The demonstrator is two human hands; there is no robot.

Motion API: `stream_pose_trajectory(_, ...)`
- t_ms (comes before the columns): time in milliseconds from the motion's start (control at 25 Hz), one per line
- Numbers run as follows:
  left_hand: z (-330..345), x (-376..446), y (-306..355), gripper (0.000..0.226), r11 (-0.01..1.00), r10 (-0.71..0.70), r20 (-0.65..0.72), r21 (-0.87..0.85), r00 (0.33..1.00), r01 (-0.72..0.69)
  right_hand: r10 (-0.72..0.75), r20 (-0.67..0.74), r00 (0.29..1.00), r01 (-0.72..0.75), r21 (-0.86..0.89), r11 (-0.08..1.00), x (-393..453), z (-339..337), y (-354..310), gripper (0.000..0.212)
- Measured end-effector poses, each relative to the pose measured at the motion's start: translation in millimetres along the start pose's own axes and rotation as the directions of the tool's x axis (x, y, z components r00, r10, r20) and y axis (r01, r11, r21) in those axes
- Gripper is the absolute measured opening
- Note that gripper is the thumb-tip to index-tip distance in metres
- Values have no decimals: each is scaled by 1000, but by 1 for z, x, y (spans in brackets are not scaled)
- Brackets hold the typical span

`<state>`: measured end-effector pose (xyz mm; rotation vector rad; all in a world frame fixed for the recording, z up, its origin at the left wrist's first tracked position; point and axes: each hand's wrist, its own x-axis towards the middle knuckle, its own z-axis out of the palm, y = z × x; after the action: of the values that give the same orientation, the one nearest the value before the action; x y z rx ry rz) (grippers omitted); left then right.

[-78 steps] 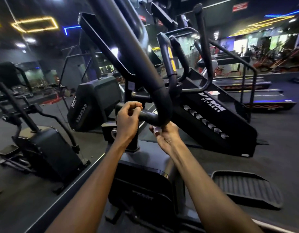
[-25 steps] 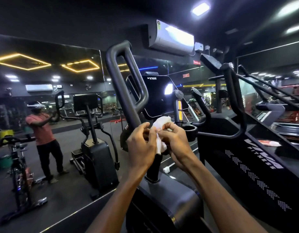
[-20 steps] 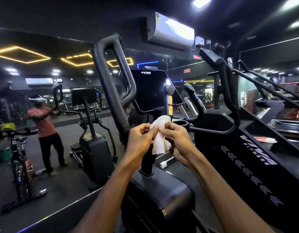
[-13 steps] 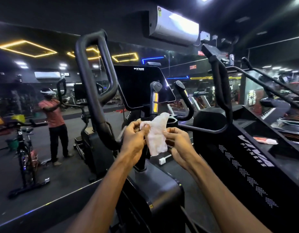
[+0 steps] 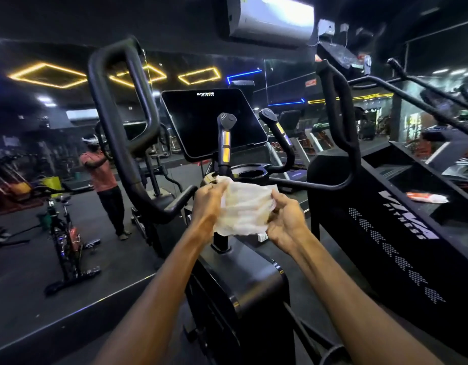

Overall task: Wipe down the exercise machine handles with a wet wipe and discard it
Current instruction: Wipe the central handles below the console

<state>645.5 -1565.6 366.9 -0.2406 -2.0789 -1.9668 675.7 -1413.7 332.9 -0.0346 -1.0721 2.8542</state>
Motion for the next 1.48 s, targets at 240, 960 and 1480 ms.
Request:
stream_pose_trajectory(240, -5, 22, -2, 14, 991, 133, -11, -22, 991, -133, -48, -134, 990, -7, -380, 925, 24, -5, 11, 13)
stream_pose_trajectory(960, 12, 128, -22, 15, 890, 314, 63, 326, 947, -317, 188, 182, 965, -141, -240, 960, 108, 26, 14, 44)
stream_pose_trajectory(1480, 53, 209, -39, 13, 992, 118, -394, 88, 912, -90, -323, 363, 874, 472, -480, 739, 207, 94, -2, 53)
